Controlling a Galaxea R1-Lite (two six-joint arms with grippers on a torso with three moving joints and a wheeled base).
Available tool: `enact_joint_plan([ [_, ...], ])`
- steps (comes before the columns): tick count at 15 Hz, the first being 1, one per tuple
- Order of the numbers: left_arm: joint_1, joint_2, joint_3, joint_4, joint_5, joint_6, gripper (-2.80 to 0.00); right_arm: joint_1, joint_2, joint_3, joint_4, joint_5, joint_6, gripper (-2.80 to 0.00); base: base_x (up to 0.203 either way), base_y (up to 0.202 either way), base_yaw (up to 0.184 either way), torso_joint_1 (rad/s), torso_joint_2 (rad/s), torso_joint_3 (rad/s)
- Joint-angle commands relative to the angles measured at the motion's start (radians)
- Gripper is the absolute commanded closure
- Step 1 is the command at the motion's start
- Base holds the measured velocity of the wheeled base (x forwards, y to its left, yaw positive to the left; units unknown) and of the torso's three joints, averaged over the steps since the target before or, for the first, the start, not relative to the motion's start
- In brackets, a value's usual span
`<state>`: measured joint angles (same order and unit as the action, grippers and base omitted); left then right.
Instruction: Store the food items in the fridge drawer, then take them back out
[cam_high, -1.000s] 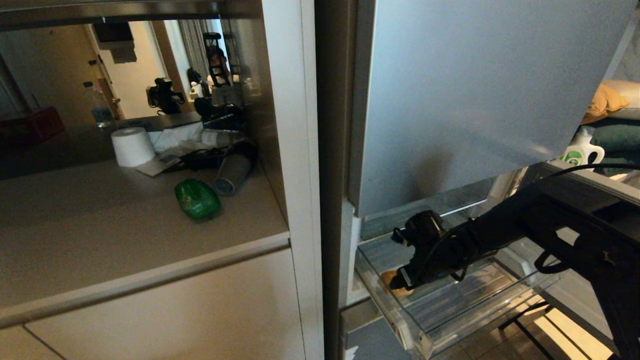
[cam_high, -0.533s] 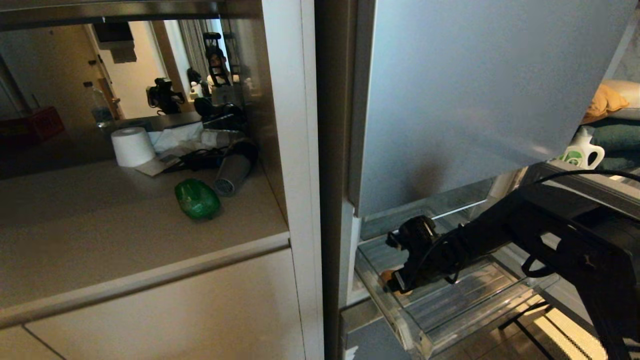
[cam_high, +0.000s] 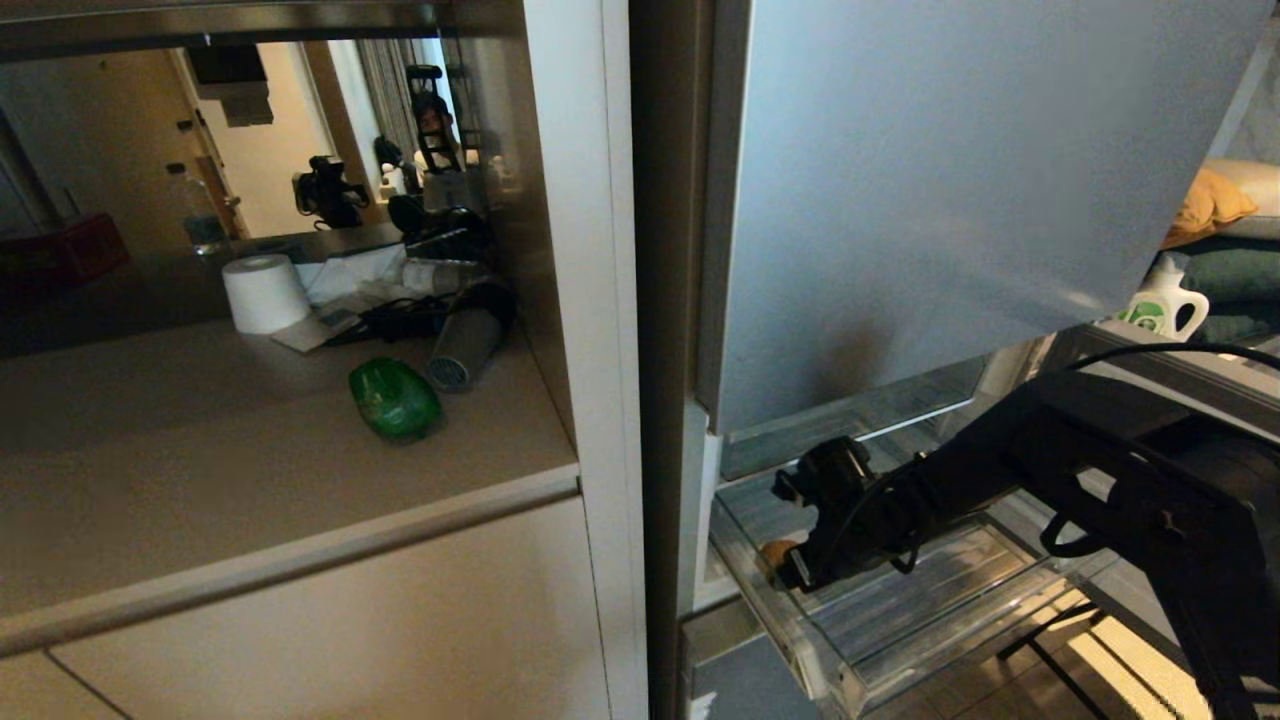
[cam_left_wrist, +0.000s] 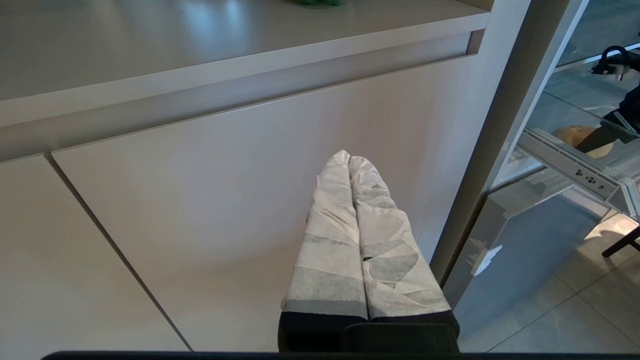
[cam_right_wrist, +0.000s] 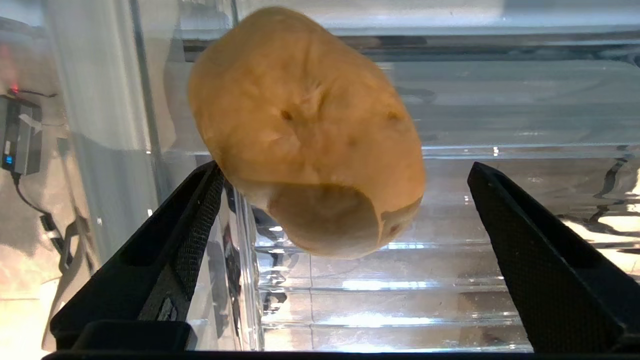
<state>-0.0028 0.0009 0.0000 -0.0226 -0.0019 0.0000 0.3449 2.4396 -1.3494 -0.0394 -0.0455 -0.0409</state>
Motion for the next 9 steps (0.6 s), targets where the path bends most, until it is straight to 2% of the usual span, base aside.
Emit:
enact_joint_plan([
  [1,0.000,0.001,0.011,0.000,-0.001,0.001,0.00,0.000,0.001,0.003,-0.001,-0.001,-0.001,-2.80,0.000,0.000,0.000,0.000,0.00,0.000],
  [5,0.000,0.001,0.011,0.000,0.000,0.000,0.00,0.000,0.001,0.004,0.001,-0.002,-0.002,-2.80,0.000,0.000,0.000,0.000,0.00,0.000],
  [6,0.000,0.001,0.011,0.000,-0.001,0.002,0.00,0.000,0.001,0.004,0.001,-0.002,-0.004,0.00,0.000,0.000,0.000,0.000,0.00,0.000],
  [9,0.000,0.001,0.011,0.000,-0.001,0.000,0.00,0.000,0.001,0.004,0.003,-0.004,-0.004,0.00,0.000,0.000,0.000,0.000,0.00,0.000],
])
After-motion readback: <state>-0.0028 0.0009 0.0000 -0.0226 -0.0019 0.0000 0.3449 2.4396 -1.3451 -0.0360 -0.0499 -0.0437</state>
